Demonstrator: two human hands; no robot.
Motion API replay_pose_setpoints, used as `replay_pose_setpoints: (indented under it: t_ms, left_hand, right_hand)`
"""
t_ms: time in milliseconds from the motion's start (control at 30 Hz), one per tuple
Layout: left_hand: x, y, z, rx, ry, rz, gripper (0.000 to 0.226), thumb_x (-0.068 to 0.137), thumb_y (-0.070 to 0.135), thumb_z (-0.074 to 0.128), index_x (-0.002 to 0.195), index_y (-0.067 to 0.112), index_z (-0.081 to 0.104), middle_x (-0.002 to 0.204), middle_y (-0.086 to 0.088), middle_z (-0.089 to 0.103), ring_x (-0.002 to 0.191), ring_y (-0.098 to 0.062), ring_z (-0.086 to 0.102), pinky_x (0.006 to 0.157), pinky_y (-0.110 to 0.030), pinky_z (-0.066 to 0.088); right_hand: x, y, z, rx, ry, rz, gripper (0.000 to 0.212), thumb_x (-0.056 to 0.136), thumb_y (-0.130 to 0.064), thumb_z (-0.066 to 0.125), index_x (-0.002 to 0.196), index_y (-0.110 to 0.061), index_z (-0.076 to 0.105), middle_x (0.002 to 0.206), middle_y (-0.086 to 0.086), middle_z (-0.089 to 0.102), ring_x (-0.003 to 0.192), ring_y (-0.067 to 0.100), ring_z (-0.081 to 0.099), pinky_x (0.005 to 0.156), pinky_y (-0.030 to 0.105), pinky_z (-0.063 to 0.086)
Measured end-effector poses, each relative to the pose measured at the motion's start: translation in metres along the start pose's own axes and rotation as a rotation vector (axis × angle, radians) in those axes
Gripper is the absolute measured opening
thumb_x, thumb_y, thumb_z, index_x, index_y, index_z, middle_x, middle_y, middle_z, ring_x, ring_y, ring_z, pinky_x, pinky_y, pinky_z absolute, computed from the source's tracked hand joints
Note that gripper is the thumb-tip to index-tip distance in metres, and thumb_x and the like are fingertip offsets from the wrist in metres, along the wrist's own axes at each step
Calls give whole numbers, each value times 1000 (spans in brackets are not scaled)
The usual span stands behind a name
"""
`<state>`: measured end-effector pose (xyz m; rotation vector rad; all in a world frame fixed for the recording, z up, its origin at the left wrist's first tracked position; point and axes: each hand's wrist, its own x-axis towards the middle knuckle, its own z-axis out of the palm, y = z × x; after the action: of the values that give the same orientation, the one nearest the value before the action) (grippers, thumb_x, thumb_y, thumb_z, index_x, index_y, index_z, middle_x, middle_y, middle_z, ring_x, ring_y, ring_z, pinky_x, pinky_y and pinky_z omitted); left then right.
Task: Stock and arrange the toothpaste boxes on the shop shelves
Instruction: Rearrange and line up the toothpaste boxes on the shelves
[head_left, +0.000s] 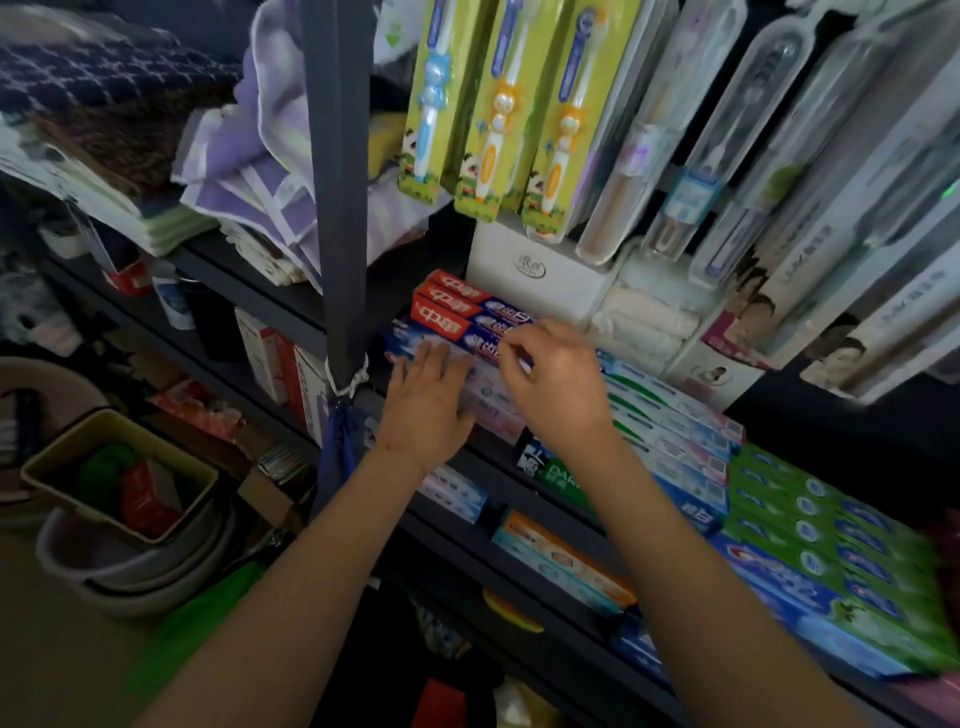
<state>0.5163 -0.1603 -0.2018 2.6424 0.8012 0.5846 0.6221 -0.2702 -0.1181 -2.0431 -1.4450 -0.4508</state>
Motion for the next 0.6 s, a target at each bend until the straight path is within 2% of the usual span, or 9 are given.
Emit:
replay_pose_setpoints:
  t_ms: [67, 133, 200, 233, 333, 467, 533, 600]
  left_hand:
    - [-10, 15, -8, -35, 113, 31, 46, 88, 22, 62, 131, 9, 56, 136, -17, 52, 131, -37, 44, 104, -55, 39]
    - [-29, 41, -17, -130, 220, 45, 26, 88, 25, 58, 107, 9, 67, 103, -12, 64, 96, -31, 60, 78, -46, 51]
    - [-55, 78, -25, -299, 230, 41, 29, 92, 35, 48, 82, 15, 65, 70, -1, 59, 63, -23, 55, 53, -36, 44]
    - [-69, 101, -27, -394, 209, 42, 32, 93, 38, 46, 73, 18, 60, 60, 2, 52, 55, -19, 49, 49, -35, 37]
    - [-110, 167, -11, -537, 110, 125, 31, 94, 31, 54, 65, 22, 50, 53, 5, 40, 51, -13, 43, 49, -34, 33]
    - [-180, 246, 48, -383, -235, 244, 20, 95, 34, 57, 83, 21, 66, 63, 8, 56, 63, -14, 58, 53, -31, 41]
    - [-227, 287, 75, -344, -311, 290, 24, 92, 40, 53, 85, 23, 67, 67, 7, 60, 68, -18, 61, 56, -37, 47]
    - [-281, 337, 96, -353, -381, 293, 23, 94, 40, 53, 84, 24, 67, 67, 6, 62, 64, -14, 60, 57, -41, 49]
  right_hand:
    - [-34, -10, -20, 135, 40, 33, 20, 94, -23, 54, 88, -10, 69, 75, 2, 63, 64, 18, 56, 55, 37, 49]
    - [-71, -13, -38, 201, 52, 88, 18, 95, -22, 56, 88, -12, 69, 68, -1, 62, 56, 15, 53, 50, 36, 47]
    - [-110, -6, -54, 269, 34, 158, 16, 95, -21, 57, 90, -12, 69, 67, -4, 60, 54, 13, 52, 50, 34, 45]
    - [-132, 0, -62, 292, 29, 208, 15, 95, -20, 57, 90, -12, 69, 67, -6, 59, 54, 11, 51, 50, 32, 44]
    - [-204, 26, -95, 268, 51, 376, 14, 93, -20, 58, 89, -13, 69, 63, -4, 60, 53, 13, 53, 51, 30, 43]
    - [-327, 68, -161, 200, 13, 589, 11, 91, -19, 61, 85, -14, 68, 64, -7, 57, 55, 8, 49, 56, 29, 40]
    - [-396, 83, -203, 183, -69, 686, 11, 91, -17, 62, 81, -14, 67, 66, -5, 57, 60, 9, 50, 60, 30, 38]
    - [-468, 90, -248, 193, -135, 792, 13, 93, -19, 61, 82, -14, 67, 73, 1, 63, 68, 16, 57, 65, 33, 41]
